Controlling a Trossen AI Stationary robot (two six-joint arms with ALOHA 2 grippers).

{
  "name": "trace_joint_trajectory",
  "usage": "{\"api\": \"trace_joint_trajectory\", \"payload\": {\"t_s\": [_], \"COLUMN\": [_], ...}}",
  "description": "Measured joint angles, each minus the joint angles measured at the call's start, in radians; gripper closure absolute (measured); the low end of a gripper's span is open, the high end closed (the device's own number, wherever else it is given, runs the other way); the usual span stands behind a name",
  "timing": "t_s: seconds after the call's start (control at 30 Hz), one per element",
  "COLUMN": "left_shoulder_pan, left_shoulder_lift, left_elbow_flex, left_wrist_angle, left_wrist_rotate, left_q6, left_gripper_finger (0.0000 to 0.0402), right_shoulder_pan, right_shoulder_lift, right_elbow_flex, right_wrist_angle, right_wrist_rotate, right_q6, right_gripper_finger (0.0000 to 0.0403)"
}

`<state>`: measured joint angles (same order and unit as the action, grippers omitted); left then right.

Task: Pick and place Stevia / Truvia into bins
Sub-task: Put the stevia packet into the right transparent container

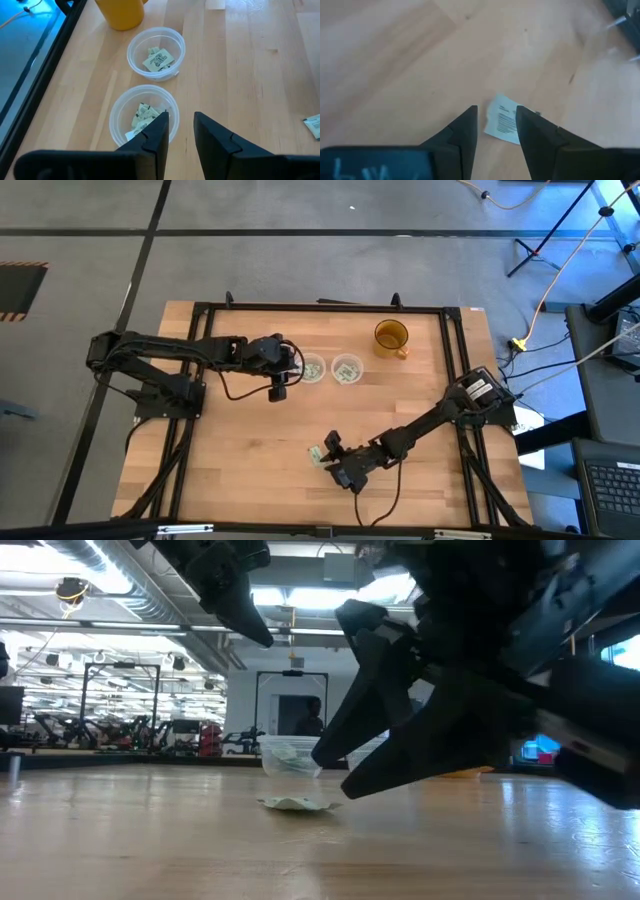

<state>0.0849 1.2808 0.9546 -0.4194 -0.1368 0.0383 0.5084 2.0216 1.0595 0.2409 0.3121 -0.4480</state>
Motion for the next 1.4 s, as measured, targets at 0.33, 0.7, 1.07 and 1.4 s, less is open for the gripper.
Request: {"api": "trace_joint_trajectory", "payload": {"t_s": [0.33,0.7,1.07,1.4], "left_shoulder_pan": [0.000,0.000,0.000,0.000], "left_shoulder_lift": [0.000,0.000,0.000,0.000], "left_elbow_flex": [0.000,0.000,0.000,0.000], "left_wrist_angle": [0.000,-0.004,-0.004,-0.003], "left_wrist_rotate": [0.000,0.000,0.000,0.000], "left_q6": [0.000,-0.001,-0.001,-0.018], "left_gripper_finger": [0.0318,0.0318,0.0317,0.0319], "right_shoulder_pan": [-0.005,-0.006,-0.014,-0.024], "right_shoulder_lift": [0.009,0.074,0.077,0.078], "right_elbow_flex": [0.001,0.006,0.006,0.005], "right_wrist_angle": [0.015,0.063,0.017,0.002], "right_wrist_rotate": [-0.029,0.032,0.055,0.028], "right_q6": [0.001,0.013,0.008,0.035], "right_gripper_finger": [0.0265,0.0269,0.0319,0.0384]}}
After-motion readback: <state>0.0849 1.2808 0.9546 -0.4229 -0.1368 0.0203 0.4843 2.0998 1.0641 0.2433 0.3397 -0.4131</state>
